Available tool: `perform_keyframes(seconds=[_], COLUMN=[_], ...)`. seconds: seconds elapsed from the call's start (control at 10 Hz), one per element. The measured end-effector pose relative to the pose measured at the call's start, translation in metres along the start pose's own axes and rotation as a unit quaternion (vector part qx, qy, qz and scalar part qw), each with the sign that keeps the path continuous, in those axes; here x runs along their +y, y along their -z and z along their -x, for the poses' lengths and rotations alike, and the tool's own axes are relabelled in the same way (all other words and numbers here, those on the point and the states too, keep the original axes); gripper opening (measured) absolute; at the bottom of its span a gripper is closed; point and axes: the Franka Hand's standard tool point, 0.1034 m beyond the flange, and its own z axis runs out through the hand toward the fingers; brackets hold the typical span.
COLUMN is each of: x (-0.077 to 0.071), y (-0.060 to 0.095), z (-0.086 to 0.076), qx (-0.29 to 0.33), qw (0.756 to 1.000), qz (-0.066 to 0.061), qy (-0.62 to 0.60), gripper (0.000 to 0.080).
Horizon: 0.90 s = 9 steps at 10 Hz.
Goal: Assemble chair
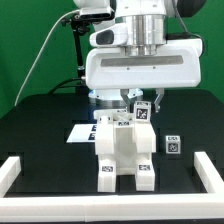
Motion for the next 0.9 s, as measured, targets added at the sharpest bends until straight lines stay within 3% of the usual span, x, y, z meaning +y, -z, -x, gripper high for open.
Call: perform_keyframes(seconds=[0.3,0.5,0.7,0.8,0.9], x=[0.0009,0.0001,-0.0001,-0.0001,-0.0020], y=[-0.0023,-0.0029,-0.0032,-0.0033,-0.0036], z=[-0.0013,-0.0023,-0.0020,-0.0019,-0.0005], qx=[-0.001,-0.006,-0.006,-0.006,-0.007], qw=[0.984,0.961,0.961,0.966,0.972], qz=[-0.005,-0.015,-0.015,-0.015,-0.012], qy=[-0.178,-0.276,-0.275,-0.259,-0.236], gripper=[0.0282,0.0282,0.0288,0.0523,0.0523])
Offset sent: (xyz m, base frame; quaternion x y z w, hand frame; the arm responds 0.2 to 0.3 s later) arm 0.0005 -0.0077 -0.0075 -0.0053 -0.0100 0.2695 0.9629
